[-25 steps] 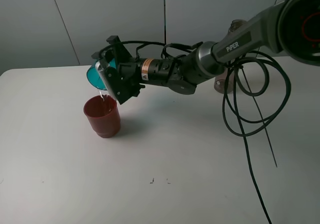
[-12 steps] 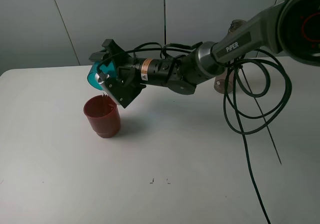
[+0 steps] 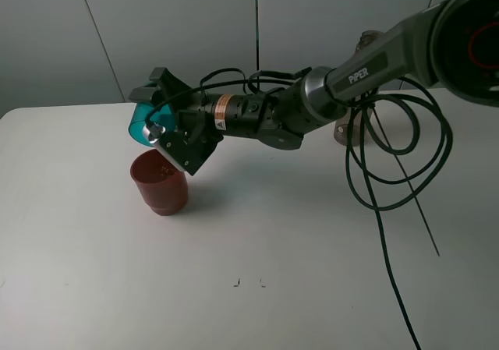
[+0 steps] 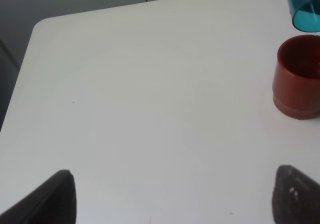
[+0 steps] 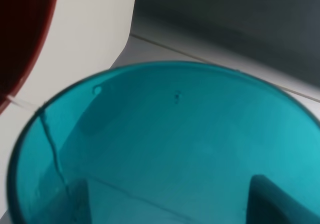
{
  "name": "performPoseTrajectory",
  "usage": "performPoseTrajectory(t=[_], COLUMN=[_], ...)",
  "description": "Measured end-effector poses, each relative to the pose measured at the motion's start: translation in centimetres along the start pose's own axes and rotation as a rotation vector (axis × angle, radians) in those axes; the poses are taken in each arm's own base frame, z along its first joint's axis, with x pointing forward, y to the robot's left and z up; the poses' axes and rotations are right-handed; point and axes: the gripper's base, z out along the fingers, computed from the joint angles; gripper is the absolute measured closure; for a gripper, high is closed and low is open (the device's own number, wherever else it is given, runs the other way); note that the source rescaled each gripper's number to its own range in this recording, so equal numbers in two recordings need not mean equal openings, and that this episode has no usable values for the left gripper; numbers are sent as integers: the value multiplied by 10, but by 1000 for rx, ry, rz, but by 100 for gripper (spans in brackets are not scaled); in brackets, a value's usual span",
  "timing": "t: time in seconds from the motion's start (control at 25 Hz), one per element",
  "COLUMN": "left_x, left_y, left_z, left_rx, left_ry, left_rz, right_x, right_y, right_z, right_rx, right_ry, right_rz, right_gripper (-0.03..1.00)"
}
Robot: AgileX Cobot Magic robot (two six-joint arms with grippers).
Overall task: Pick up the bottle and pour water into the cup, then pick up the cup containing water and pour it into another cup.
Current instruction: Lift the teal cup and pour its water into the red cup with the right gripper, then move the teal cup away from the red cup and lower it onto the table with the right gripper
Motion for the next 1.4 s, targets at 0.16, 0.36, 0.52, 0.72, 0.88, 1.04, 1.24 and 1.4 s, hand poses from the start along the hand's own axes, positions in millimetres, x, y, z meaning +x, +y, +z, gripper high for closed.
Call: performPoseTrajectory(t=[0.16,0.36,0.52,0.72,0.88,1.04,1.24,1.4], left_x=[0,0,0,0,0,0,0,0], left_y=[0,0,0,0,0,0,0,0], left_z=[0,0,0,0,0,0,0,0], left_rx=[0,0,0,0,0,0,0,0], left_ry=[0,0,0,0,0,0,0,0], left_rz=[0,0,0,0,0,0,0,0], right_x=[-2,2,11,20,26,38,55,53], right_y=[0,-2,-23,-48,-65,-72,-70,-60], right_z=[1,0,-5,-13,-21,-32,-53,-82], right_rx=[-9,-25,23,48,38,27,14,33], right_ry=[-4,33,69,91,131,238,440,505], right_rz=[23,264,543,941,1233,1514,1704,1812], right_gripper=[93,93,93,93,93,93,93,93])
